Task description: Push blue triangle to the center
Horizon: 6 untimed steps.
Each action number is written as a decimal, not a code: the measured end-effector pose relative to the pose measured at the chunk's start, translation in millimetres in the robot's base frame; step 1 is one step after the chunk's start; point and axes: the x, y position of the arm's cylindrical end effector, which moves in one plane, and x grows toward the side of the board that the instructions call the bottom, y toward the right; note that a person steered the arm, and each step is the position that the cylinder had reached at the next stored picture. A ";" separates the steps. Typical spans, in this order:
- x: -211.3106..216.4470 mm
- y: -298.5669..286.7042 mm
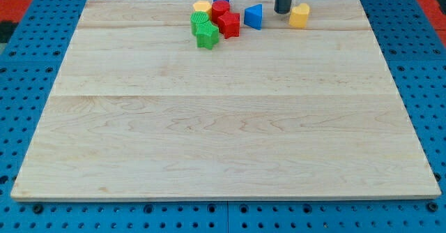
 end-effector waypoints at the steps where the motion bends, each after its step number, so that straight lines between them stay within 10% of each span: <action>1: -21.5 -25.5; 6: 15.8 -25.3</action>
